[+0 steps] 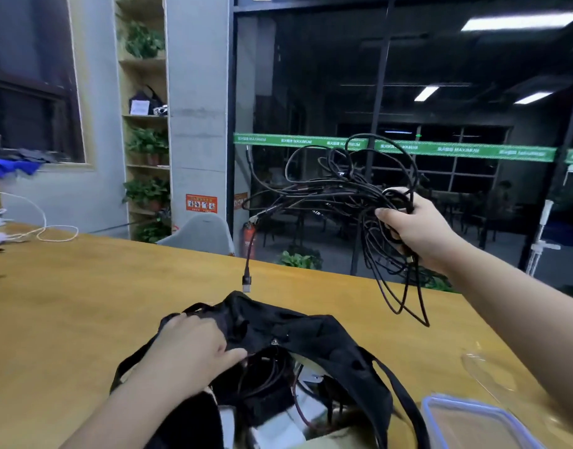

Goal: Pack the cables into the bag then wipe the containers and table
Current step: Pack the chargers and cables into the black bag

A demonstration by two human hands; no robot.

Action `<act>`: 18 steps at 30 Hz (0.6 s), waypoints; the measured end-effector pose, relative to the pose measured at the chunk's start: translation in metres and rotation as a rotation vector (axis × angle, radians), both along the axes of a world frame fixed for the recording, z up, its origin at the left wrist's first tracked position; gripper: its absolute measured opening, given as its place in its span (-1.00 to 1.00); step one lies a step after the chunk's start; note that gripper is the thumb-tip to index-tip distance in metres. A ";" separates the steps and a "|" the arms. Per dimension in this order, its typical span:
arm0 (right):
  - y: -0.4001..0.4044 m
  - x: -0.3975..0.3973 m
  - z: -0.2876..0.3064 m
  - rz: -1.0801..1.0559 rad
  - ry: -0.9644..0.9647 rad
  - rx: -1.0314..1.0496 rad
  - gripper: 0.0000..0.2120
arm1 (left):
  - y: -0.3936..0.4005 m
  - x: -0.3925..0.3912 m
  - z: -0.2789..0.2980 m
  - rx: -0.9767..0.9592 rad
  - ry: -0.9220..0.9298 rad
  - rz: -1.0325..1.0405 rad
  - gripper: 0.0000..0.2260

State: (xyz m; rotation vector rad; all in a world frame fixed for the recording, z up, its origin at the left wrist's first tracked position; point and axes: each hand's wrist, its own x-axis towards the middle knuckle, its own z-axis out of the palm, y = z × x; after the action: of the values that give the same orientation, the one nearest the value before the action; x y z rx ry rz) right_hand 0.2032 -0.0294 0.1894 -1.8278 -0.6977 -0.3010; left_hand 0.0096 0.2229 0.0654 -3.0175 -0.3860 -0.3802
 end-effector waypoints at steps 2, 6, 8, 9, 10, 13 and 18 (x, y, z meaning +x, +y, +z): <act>-0.008 -0.009 0.001 0.027 -0.014 -0.002 -0.84 | 0.010 -0.006 -0.002 0.060 0.083 0.034 -0.52; -0.022 -0.029 0.001 0.074 -0.056 -0.019 -0.86 | 0.018 -0.012 0.001 0.009 0.091 0.007 -0.68; -0.030 -0.037 0.001 0.079 -0.058 -0.026 -0.86 | 0.021 -0.010 0.003 -0.052 0.033 0.023 -0.64; -0.034 -0.041 0.002 0.074 -0.061 -0.033 -0.85 | 0.022 -0.007 0.004 -0.088 0.001 0.030 -0.64; -0.038 -0.044 0.003 0.067 -0.066 -0.041 -0.85 | 0.024 -0.005 0.005 -0.130 -0.029 0.039 -0.64; -0.052 -0.055 0.007 0.049 -0.084 -0.051 -0.83 | 0.029 0.002 0.009 -0.263 -0.062 0.084 -0.70; -0.072 -0.069 0.011 0.042 -0.107 -0.040 -0.82 | 0.027 0.016 0.023 -0.281 -0.115 0.135 -0.71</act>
State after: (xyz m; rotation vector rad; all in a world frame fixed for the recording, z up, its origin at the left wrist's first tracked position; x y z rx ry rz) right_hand 0.1343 -0.1010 0.2003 -1.8425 -0.8204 -0.3613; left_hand 0.0256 0.2502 0.0882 -3.2220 -0.7033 -0.5311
